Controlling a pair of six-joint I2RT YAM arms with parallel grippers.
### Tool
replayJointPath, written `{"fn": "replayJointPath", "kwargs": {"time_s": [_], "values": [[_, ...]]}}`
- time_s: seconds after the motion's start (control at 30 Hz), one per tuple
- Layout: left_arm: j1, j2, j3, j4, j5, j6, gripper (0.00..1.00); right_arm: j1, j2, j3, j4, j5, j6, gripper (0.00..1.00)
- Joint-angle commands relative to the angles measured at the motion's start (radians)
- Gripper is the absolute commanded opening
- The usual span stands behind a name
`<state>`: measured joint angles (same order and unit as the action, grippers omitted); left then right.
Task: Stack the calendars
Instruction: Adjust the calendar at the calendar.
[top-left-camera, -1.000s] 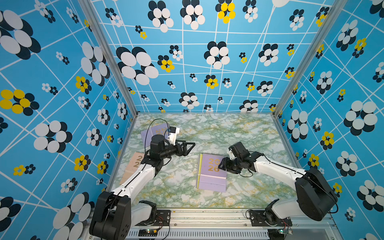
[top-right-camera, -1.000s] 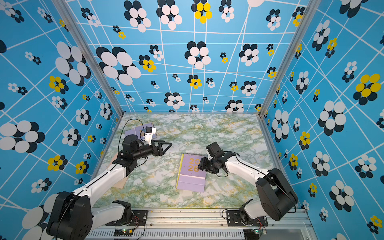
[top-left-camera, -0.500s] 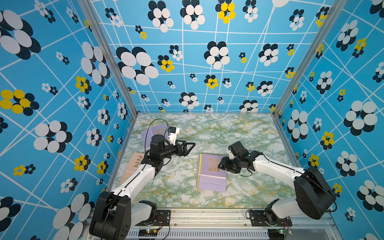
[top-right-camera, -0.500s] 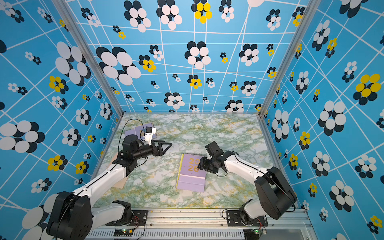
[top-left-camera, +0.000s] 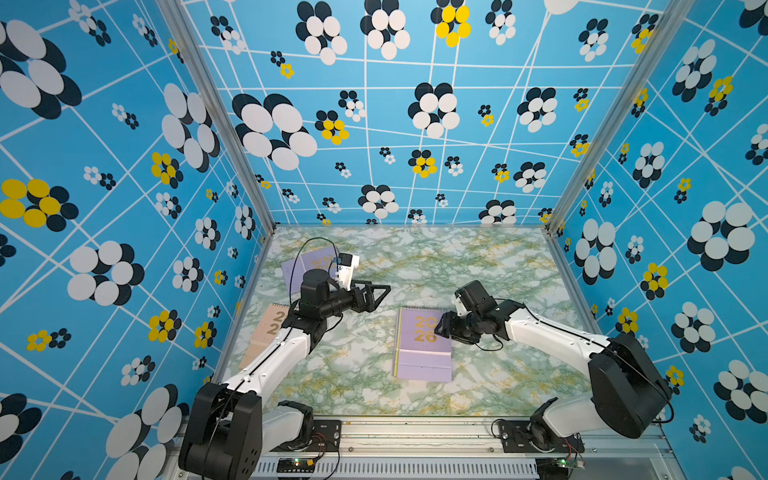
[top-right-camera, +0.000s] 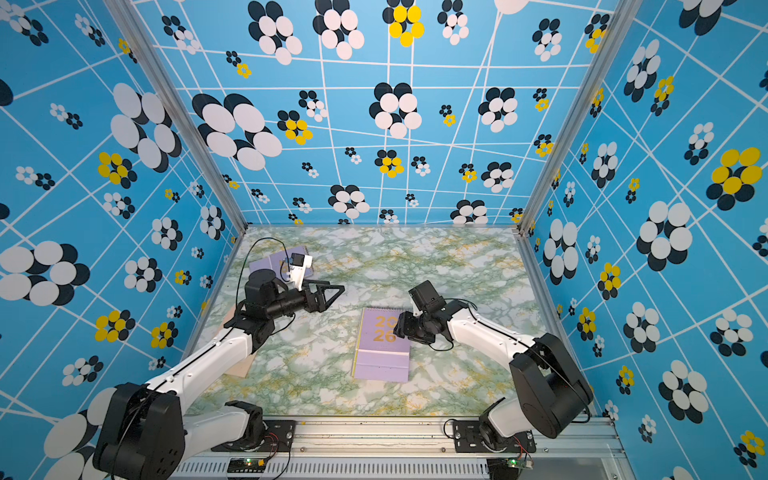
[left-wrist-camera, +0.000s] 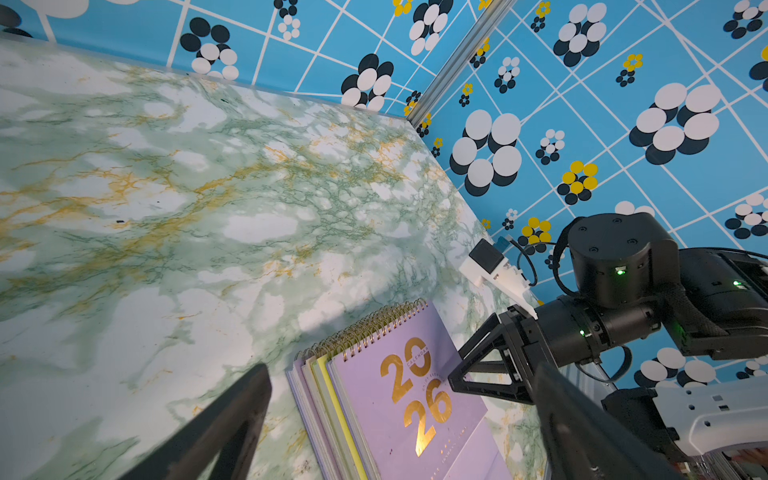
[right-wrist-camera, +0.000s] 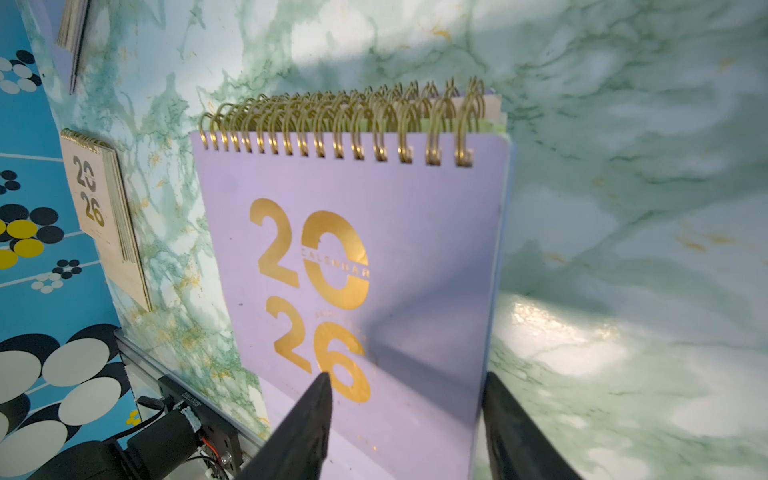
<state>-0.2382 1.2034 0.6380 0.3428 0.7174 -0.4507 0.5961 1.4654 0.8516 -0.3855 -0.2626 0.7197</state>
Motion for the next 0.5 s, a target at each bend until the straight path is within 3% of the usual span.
{"fn": "replayJointPath", "kwargs": {"time_s": [0.0,0.47], "values": [[-0.008,0.009,0.027,-0.002,0.016,0.023,1.0,0.016,0.015,0.023,0.007,0.008,-0.007,0.59],[-0.011,0.007,0.025,-0.005,0.016,0.025,1.0,0.039,0.005,-0.017,-0.023,0.025,0.034,0.6]]}}
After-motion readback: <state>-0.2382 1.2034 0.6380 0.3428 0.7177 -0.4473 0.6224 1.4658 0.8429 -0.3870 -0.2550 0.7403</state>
